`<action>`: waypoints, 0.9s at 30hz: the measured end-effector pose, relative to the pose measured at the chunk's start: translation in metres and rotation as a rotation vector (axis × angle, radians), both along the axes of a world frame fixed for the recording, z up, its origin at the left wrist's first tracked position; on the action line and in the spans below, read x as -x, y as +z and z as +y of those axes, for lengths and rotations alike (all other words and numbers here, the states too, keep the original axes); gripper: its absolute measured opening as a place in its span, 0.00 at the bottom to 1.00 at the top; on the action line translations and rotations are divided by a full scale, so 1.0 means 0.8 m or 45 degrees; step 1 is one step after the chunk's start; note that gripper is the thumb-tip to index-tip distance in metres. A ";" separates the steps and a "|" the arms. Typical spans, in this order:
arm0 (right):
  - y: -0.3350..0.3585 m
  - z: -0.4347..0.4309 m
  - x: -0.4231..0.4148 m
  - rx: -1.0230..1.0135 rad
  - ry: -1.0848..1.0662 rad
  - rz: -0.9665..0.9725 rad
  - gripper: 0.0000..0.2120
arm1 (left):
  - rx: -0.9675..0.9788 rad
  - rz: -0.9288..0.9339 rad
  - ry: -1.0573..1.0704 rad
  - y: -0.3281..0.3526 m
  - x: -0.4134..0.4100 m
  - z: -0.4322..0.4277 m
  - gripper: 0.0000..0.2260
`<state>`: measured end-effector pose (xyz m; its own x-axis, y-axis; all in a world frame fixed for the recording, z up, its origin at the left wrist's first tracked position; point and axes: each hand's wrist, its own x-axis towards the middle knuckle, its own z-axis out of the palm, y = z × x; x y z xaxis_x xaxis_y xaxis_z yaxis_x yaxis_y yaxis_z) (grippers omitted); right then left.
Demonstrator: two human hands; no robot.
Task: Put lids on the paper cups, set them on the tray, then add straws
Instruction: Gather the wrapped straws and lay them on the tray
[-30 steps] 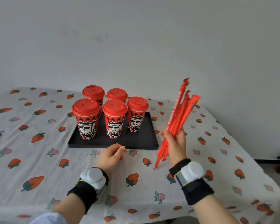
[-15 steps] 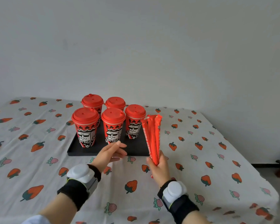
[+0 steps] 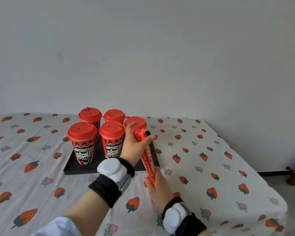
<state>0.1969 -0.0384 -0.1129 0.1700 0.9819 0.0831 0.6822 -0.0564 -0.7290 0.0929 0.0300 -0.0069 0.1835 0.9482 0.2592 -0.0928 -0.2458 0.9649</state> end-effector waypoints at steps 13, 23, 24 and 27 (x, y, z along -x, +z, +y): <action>0.045 -0.023 -0.037 0.076 0.182 0.367 0.25 | 0.369 -0.197 -0.173 -0.014 0.006 0.027 0.19; 0.059 0.116 -0.030 0.364 -0.267 -0.071 0.19 | 0.184 0.423 0.073 -0.138 0.055 -0.023 0.07; 0.059 0.124 -0.025 0.365 -0.278 -0.128 0.19 | 0.177 0.482 0.109 -0.144 0.061 -0.023 0.08; 0.058 0.138 -0.012 0.374 -0.294 -0.277 0.21 | 0.161 0.517 0.135 -0.144 0.064 -0.020 0.09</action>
<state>0.2065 0.0721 -0.0664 0.3976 0.9074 -0.1360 0.7635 -0.4093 -0.4996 0.0421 0.0138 -0.1225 0.1464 0.9870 0.0667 0.3194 -0.1110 0.9411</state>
